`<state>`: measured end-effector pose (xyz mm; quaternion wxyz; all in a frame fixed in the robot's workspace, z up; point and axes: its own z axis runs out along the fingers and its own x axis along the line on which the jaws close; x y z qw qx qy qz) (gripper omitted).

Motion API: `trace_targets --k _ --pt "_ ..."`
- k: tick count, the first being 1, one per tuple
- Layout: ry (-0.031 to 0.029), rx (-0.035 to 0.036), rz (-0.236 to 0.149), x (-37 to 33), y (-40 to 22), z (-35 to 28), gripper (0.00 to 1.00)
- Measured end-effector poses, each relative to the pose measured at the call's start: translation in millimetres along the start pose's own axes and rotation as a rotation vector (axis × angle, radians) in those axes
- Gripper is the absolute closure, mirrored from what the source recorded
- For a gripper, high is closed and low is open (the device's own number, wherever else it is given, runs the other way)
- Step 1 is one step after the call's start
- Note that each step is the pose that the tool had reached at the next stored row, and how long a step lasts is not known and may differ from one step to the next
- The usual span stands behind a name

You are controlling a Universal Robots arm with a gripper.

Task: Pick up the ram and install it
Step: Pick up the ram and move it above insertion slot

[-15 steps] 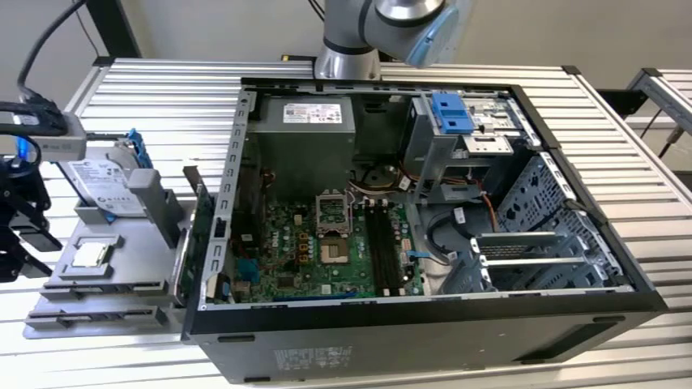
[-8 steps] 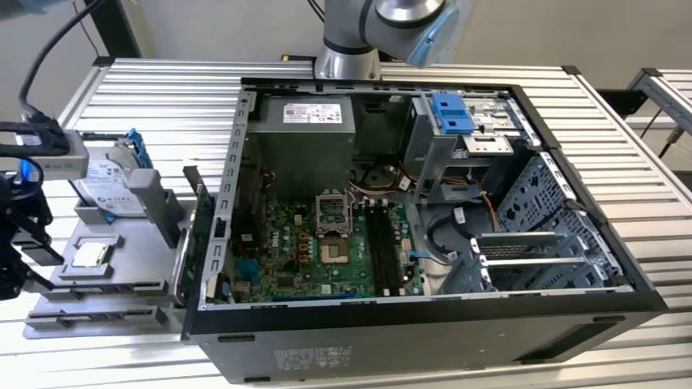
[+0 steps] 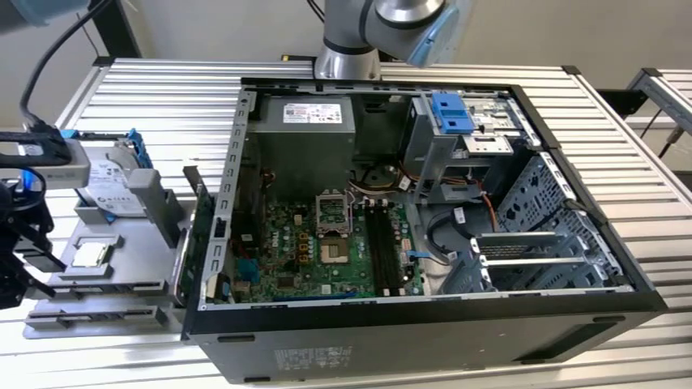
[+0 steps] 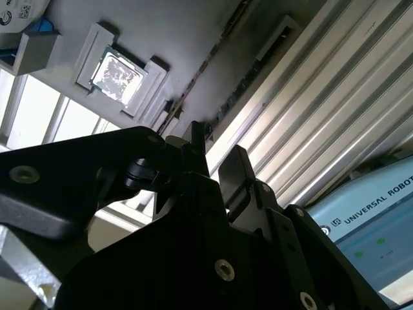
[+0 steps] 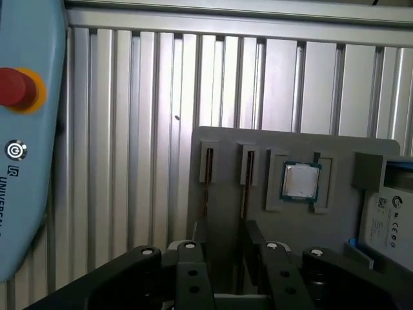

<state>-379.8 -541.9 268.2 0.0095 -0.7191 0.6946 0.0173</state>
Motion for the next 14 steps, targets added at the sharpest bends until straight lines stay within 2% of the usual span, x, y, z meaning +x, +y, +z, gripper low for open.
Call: trace_targets --k 5,14 --pt "-0.0002 -0.0001 -0.003 0.1 -0.1 0.7 0.0" --pt "-0.0002 -0.0002 -0.003 4.3 0.0 4.9 0.0"
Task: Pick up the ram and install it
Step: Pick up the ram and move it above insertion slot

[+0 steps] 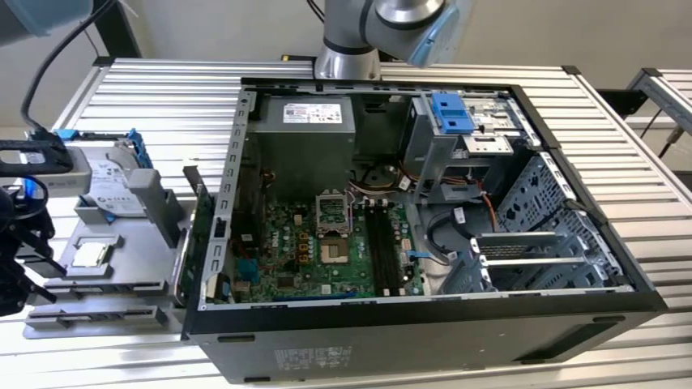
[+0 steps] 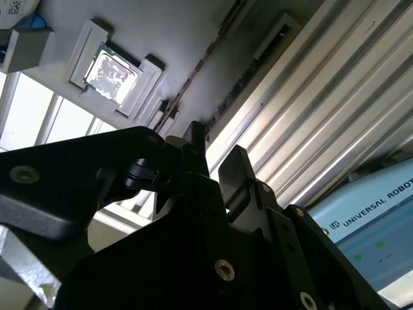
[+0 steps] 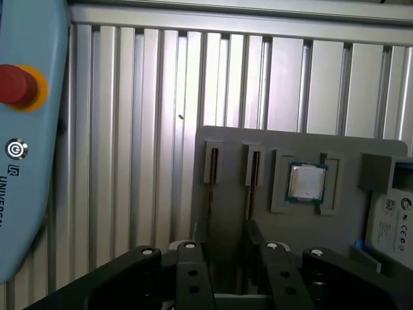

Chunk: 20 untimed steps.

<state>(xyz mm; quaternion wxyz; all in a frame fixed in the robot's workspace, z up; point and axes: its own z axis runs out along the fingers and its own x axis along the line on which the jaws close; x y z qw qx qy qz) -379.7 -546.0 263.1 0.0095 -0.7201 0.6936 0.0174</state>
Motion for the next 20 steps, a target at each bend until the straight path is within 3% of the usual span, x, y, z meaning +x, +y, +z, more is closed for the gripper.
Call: trace_targets --k 8,20 --pt "-0.0001 -0.0005 0.0 2.4 0.0 7.2 0.0" --pt "-0.0001 -0.0003 0.008 7.3 0.0 28.4 0.0"
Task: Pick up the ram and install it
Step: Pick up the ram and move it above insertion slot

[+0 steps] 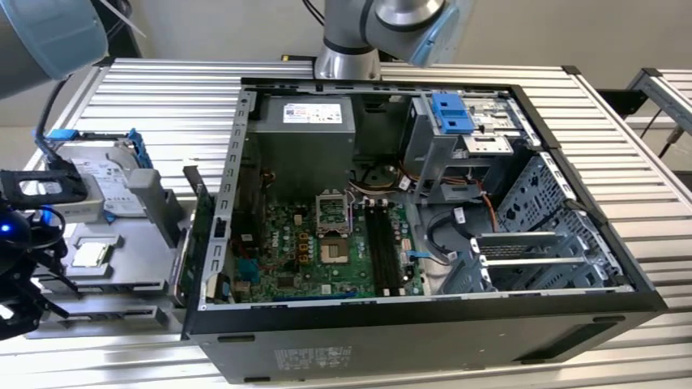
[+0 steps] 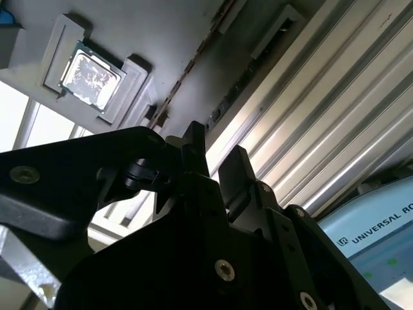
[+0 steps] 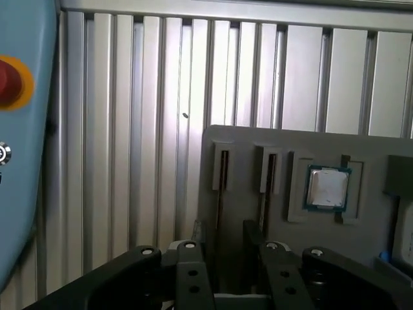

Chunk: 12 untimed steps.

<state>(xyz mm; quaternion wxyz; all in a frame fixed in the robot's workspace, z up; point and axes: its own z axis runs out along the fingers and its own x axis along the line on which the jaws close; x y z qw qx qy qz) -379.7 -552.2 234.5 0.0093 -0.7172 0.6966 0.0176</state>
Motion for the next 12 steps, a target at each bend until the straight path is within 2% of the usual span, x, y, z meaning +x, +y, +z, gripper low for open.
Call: trace_targets --k 5,12 --pt "-0.0001 0.0 0.016 1.3 -0.1 9.0 0.0" --pt "-0.0006 -0.0054 0.047 2.0 -0.2 18.9 0.0"
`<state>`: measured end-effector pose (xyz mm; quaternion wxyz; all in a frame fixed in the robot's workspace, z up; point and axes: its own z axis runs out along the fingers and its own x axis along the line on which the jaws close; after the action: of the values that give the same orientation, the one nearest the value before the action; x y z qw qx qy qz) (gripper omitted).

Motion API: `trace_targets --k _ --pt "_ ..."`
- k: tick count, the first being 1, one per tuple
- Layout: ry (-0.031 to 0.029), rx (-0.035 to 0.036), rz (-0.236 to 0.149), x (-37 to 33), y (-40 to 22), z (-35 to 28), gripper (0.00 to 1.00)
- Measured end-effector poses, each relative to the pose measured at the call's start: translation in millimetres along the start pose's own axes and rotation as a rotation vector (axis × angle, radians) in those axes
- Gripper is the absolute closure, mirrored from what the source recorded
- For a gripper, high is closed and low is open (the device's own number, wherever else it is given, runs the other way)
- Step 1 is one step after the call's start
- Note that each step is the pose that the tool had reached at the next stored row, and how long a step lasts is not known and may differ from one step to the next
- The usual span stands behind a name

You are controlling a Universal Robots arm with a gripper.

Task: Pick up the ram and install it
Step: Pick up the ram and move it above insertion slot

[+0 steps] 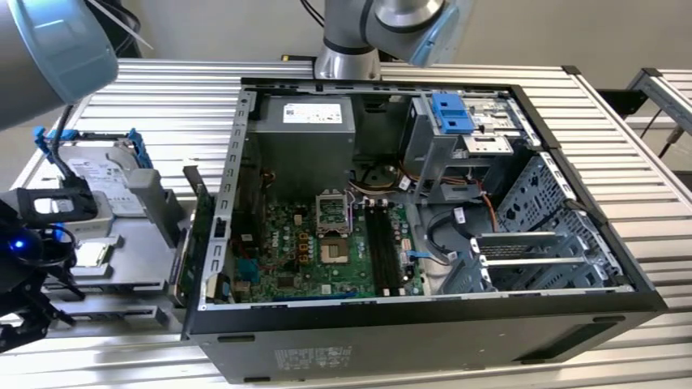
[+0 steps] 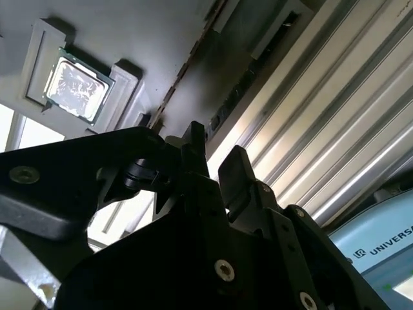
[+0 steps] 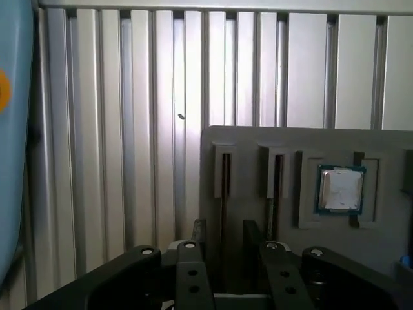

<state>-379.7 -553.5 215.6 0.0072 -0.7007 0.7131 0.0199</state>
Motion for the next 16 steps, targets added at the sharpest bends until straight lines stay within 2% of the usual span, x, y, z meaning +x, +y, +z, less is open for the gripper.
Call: trace_targets --k 10,13,16 --pt "-0.0003 -0.0003 0.013 0.7 -0.5 17.4 0.0" --pt "-0.0002 -0.0004 0.014 0.8 -0.5 20.4 0.0" --pt "-0.0001 -0.0004 0.014 0.8 -0.5 20.7 0.0"
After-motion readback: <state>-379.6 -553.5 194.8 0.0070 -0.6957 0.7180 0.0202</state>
